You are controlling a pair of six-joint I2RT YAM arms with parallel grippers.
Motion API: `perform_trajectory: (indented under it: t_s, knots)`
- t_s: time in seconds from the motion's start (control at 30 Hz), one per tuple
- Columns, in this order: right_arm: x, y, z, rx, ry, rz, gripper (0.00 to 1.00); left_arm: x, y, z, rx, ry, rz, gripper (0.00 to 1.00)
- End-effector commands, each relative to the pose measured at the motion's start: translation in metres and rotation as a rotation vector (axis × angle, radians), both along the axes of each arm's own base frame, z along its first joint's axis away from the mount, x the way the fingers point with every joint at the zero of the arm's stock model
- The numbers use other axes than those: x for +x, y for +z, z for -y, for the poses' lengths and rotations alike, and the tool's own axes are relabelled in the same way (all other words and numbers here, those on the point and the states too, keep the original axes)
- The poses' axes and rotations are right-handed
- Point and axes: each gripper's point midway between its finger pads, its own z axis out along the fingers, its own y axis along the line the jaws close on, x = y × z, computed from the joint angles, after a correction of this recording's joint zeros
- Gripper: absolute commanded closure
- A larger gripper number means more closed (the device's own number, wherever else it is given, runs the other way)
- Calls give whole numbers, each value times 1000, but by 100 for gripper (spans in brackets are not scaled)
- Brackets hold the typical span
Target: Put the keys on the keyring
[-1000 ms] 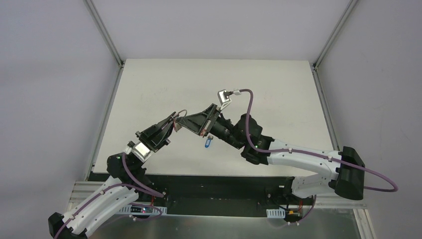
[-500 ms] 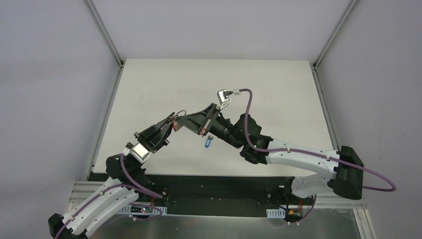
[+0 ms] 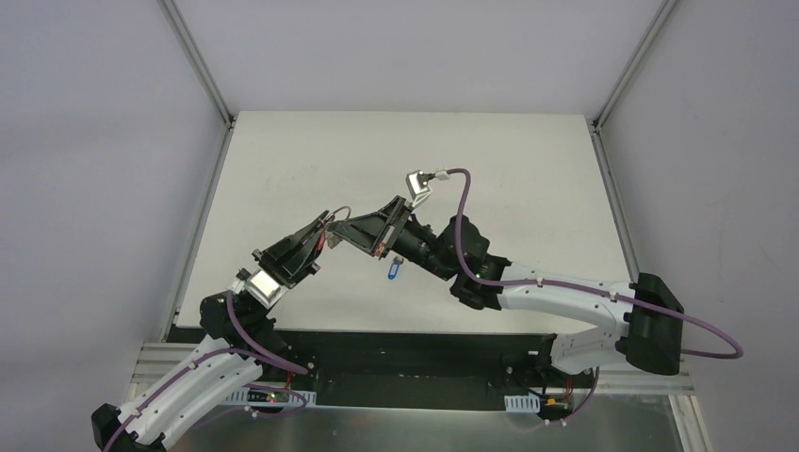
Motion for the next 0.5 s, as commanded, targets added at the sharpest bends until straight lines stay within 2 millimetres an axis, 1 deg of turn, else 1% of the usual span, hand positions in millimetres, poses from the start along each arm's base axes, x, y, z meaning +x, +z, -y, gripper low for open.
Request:
perform_trajectory:
  t_s: [0.0,0.17,0.47]
  knots:
    - [1,27,2,81,4,22,100,-13,15,-4,-41,-25,65,100]
    - [2,30,1,85,3,22,100,-15,15,-2,-35,-36,70,100]
    - [3,36,5,76,1,30,100,-17,11,8,3,-77,68,100]
